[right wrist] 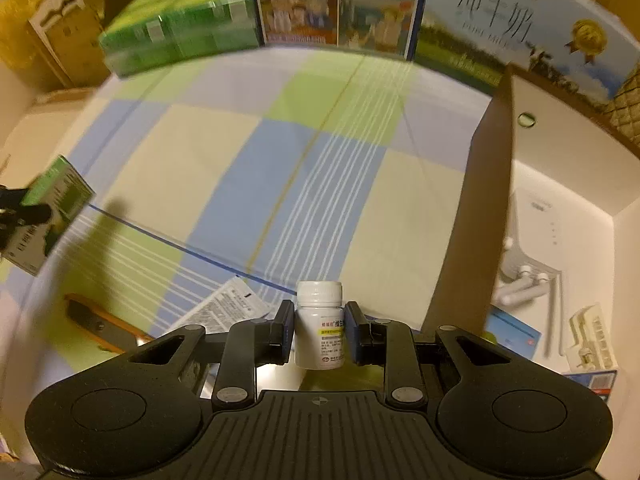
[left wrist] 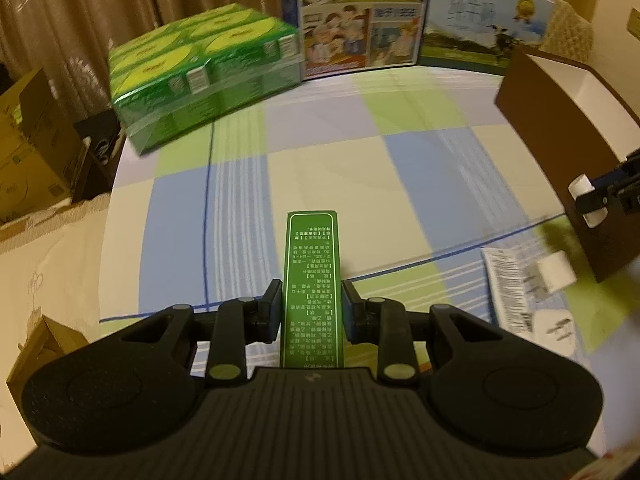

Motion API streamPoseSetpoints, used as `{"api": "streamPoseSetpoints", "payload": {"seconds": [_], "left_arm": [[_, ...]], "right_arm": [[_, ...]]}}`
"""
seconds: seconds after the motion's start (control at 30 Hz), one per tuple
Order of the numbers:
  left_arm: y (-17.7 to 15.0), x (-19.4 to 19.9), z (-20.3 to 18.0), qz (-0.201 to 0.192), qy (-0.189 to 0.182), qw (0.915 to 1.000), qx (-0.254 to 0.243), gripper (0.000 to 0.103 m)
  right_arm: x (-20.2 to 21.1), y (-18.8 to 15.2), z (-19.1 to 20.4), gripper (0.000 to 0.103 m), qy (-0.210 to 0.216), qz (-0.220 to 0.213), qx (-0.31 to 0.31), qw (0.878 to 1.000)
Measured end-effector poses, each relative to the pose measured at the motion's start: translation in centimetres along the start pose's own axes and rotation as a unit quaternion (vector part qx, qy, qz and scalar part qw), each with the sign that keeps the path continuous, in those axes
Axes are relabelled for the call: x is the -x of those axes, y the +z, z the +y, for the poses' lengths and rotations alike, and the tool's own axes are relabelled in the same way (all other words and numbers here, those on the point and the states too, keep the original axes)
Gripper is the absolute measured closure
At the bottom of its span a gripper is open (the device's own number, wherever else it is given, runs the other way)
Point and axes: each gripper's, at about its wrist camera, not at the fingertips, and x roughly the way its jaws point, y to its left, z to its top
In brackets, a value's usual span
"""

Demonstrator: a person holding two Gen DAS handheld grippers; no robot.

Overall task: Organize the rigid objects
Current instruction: 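Carry the green box and pill bottle over the open brown box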

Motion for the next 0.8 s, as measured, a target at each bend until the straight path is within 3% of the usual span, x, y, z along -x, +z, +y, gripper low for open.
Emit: {"api": "streamPoseSetpoints", "payload": {"seconds": [0.43,0.8], "left_arm": [[3.7,2.7,-10.6,-0.036,-0.058,0.9926,-0.1,0.078],[7.5,3.5,-21.3,-0.065,-0.111,0.9829,-0.131,0.078]], "right_arm": [[7.4,-3.0,-3.6,0.08,0.004,-0.064,-0.019,0.998],[11.8,-5.8,-9.3,0.08,-0.017,-0.096,-0.039,0.995]]}}
